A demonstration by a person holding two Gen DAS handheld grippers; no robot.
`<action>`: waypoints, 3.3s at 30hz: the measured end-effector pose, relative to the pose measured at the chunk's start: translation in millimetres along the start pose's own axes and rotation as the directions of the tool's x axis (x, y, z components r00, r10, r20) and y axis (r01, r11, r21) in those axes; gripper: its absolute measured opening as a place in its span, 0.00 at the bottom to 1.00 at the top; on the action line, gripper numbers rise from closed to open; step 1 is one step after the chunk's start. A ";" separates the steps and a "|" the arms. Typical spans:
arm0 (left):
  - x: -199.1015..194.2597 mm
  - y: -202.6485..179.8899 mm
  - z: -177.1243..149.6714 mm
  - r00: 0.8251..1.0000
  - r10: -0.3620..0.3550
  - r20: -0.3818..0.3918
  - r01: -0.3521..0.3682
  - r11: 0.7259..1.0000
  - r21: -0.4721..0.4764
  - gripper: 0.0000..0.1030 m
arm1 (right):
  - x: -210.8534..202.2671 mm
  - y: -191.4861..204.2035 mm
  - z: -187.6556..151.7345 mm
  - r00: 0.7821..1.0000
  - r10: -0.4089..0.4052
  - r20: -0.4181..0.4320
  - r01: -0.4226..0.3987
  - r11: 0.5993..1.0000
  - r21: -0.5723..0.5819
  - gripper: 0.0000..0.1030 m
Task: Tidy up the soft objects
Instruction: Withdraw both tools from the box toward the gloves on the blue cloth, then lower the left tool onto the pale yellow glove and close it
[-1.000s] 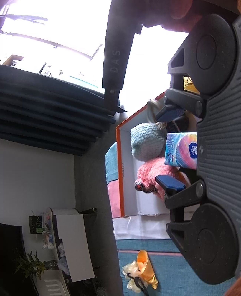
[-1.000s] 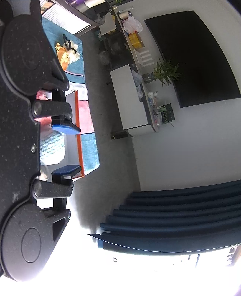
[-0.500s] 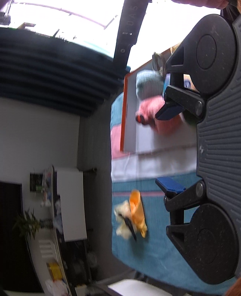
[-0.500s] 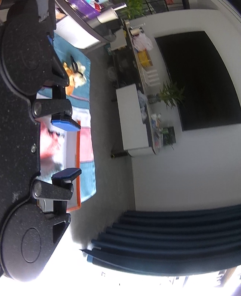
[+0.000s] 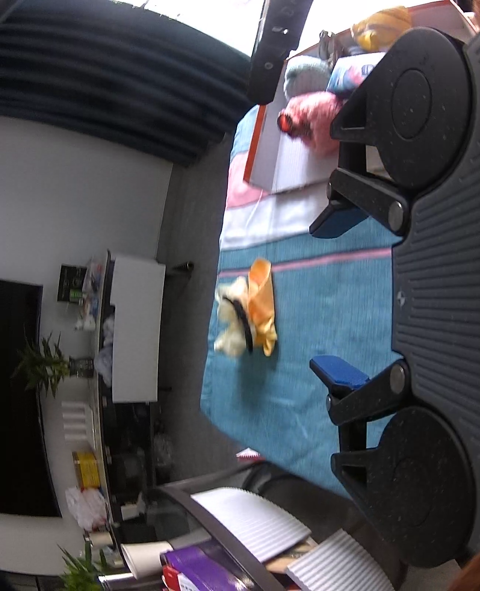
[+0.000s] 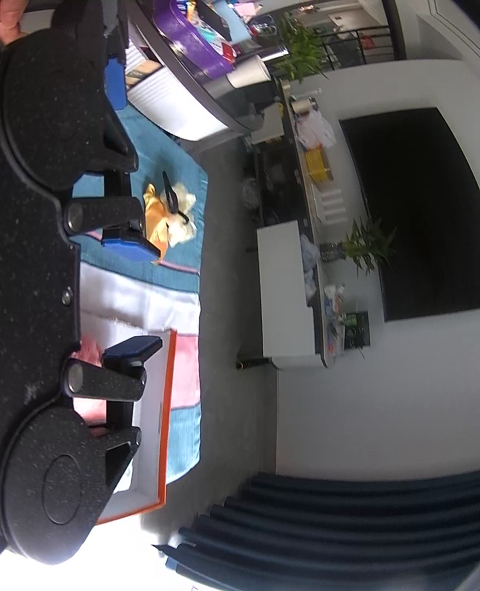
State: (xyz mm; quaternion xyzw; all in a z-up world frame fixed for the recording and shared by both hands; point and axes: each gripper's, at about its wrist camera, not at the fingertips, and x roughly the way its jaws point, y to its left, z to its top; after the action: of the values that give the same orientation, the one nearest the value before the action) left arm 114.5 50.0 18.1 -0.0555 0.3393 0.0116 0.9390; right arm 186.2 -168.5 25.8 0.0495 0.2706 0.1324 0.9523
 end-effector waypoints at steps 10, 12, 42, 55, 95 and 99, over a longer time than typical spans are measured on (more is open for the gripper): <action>12.7 19.8 6.3 1.000 0.026 0.005 -0.026 1.000 -0.011 0.72 | 21.6 22.7 -1.1 0.999 0.036 -0.037 -0.038 0.998 -0.040 0.54; 17.9 21.9 7.5 0.999 0.032 0.006 -0.032 0.999 -0.009 0.74 | 25.2 24.9 -1.2 0.998 0.040 -0.043 -0.041 0.998 -0.043 0.54; 105.4 24.1 33.1 0.968 0.141 0.210 -0.172 0.975 0.139 0.51 | 70.9 18.9 -13.5 0.991 0.075 -0.110 -0.078 0.997 -0.026 0.57; 89.5 36.9 47.5 0.974 0.031 0.223 -0.039 0.999 0.030 0.18 | 69.4 27.9 -11.5 0.991 0.081 -0.103 -0.087 0.995 -0.053 0.57; 115.1 75.1 72.8 1.000 -0.021 0.023 0.023 0.997 -0.075 0.09 | 123.9 61.3 0.5 0.971 0.174 -0.165 -0.190 0.978 -0.084 0.65; 134.0 75.1 84.5 0.999 -0.037 0.017 0.039 0.994 -0.104 0.70 | 125.4 63.8 3.8 0.975 0.166 -0.150 -0.176 0.983 -0.059 0.65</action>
State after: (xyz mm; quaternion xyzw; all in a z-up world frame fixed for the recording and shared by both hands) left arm 266.9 132.0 -10.1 -0.1109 0.3298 0.0120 0.9374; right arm 276.5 -72.3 -23.4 0.0288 0.3285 0.2266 0.9165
